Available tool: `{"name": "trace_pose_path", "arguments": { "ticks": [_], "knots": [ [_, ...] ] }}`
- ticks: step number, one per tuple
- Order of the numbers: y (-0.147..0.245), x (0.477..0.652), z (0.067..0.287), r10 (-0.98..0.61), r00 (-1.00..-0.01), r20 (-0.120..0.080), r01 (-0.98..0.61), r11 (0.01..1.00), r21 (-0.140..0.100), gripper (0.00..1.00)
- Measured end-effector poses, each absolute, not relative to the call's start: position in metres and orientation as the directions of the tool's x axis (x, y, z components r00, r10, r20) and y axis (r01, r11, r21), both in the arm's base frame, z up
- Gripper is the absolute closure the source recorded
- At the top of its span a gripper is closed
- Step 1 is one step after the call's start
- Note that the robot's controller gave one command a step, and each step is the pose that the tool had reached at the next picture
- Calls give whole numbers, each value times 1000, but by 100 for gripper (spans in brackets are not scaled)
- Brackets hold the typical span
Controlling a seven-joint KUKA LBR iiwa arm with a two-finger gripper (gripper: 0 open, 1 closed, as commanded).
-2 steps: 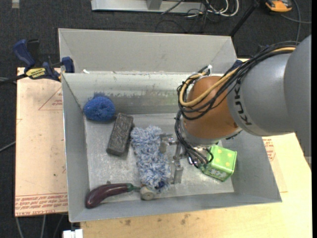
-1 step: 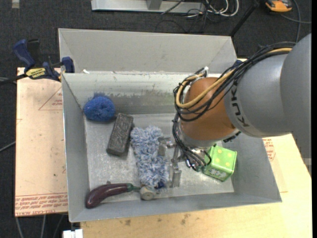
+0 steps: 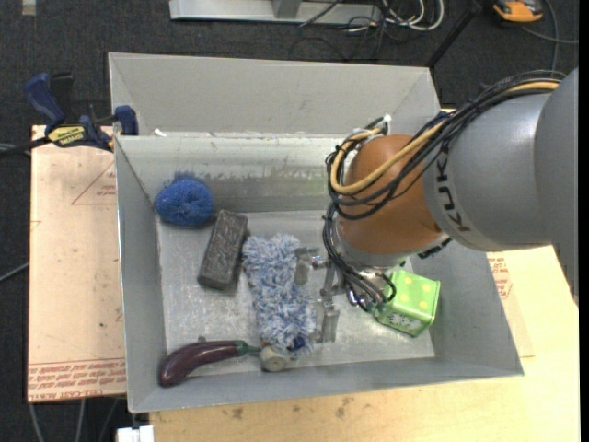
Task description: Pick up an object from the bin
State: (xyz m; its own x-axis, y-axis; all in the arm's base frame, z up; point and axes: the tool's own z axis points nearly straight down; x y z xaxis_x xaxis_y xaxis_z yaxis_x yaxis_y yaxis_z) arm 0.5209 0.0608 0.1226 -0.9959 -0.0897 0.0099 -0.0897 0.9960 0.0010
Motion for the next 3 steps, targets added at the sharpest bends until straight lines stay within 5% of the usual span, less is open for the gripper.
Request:
{"name": "trace_pose_path", "arguments": {
  "ticks": [1,2,3],
  "knots": [
    [90,525,77,-319,-948,-19,-319,948,3,100],
    [90,525,77,-319,-948,-19,-319,948,3,100],
    [86,521,110,-312,-950,-4,-312,950,2,100]
  ]
}}
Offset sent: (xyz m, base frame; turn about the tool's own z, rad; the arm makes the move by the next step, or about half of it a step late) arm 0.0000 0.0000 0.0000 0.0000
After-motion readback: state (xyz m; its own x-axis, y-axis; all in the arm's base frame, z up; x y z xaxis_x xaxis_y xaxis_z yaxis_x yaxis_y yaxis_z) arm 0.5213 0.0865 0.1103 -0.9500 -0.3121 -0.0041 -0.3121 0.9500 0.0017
